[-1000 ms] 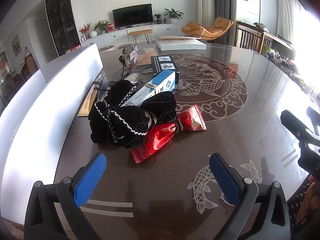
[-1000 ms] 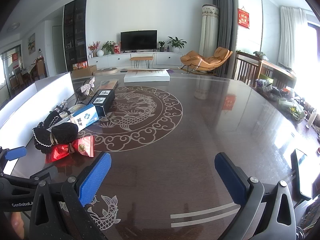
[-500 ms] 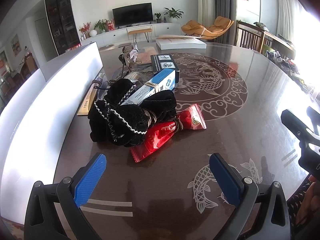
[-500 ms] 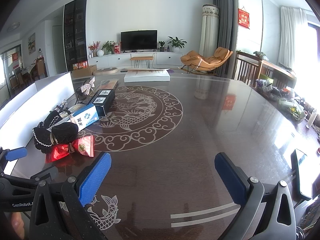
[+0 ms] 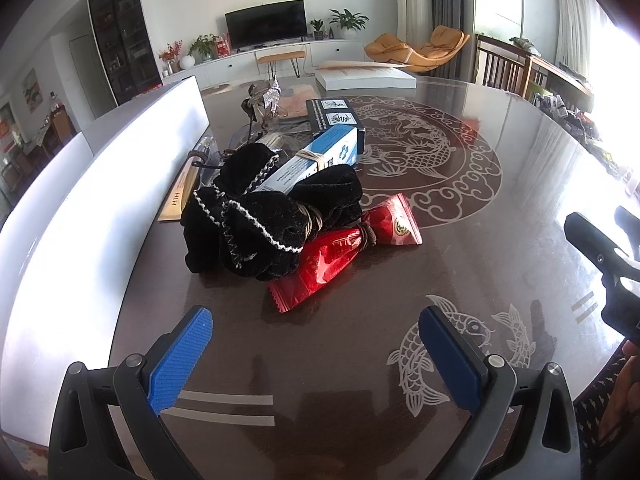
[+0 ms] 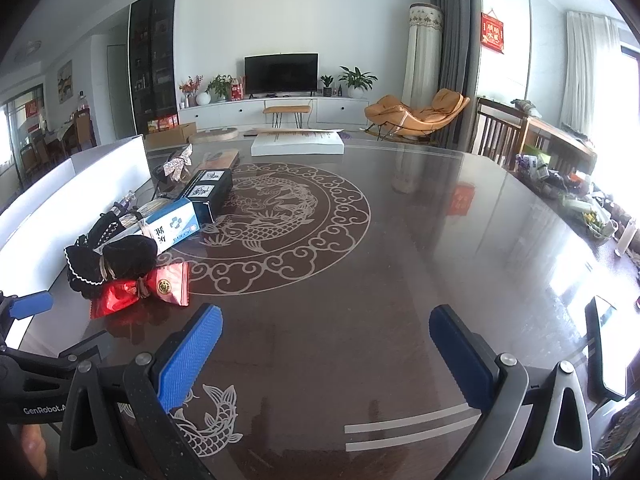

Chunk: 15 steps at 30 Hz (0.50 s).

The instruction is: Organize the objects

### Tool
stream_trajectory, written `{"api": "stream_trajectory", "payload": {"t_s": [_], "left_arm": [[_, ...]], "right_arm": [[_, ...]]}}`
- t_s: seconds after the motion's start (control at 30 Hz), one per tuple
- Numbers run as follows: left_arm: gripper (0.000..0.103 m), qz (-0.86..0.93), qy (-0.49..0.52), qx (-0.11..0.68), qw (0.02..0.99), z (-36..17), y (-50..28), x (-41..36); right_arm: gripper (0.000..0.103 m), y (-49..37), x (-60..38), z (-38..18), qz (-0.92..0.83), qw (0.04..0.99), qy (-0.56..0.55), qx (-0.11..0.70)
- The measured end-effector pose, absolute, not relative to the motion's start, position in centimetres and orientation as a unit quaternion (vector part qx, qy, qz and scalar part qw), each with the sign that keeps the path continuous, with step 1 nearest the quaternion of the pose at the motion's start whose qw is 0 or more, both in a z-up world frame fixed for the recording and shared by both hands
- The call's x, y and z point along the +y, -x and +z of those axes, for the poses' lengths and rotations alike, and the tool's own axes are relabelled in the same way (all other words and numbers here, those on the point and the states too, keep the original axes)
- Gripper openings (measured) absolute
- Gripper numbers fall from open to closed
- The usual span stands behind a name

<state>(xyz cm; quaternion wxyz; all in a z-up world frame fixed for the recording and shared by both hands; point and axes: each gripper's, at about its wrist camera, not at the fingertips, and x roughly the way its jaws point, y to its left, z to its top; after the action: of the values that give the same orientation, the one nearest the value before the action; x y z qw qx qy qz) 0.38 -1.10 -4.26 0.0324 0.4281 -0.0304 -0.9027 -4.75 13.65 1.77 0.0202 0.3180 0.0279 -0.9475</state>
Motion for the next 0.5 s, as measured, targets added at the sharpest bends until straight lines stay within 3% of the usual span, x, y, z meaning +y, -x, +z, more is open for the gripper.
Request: {"api": "stream_trajectory", "payload": {"t_s": [0.5], "left_arm": [[0.103,-0.884,-0.464,-0.026,0.04,-5.9,-0.1,-2.3]], "right_arm": [[0.103,7.2,15.3,-1.9,-0.91,0.008,-0.415,0.0]]}}
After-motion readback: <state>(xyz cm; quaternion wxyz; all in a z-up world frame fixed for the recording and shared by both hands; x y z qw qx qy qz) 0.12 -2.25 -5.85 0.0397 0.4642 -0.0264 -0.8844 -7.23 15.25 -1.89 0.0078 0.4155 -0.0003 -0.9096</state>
